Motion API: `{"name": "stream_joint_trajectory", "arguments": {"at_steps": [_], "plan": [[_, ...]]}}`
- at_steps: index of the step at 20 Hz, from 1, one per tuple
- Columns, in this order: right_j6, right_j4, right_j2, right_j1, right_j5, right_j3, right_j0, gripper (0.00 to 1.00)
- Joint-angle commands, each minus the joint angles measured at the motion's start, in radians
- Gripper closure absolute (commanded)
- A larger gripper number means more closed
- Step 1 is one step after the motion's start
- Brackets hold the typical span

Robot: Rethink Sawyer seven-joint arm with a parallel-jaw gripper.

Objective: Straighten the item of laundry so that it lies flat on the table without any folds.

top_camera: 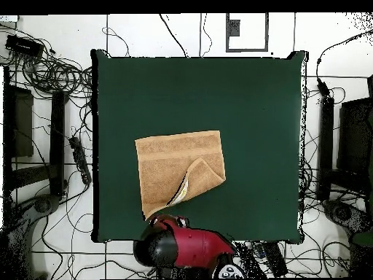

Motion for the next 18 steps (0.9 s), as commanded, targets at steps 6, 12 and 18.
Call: {"name": "stream_joint_trajectory", "arguments": {"at_steps": [6, 12, 18], "plan": [[0.209, 0.116, 0.012, -0.118, 0.324, -0.219, 0.142, 0.0], [0.188, 0.125, 0.046, -0.098, 0.368, -0.298, 0.143, 0.0], [0.159, 0.12, 0.082, 0.029, 0.277, -0.354, 0.127, 0.0]]}}
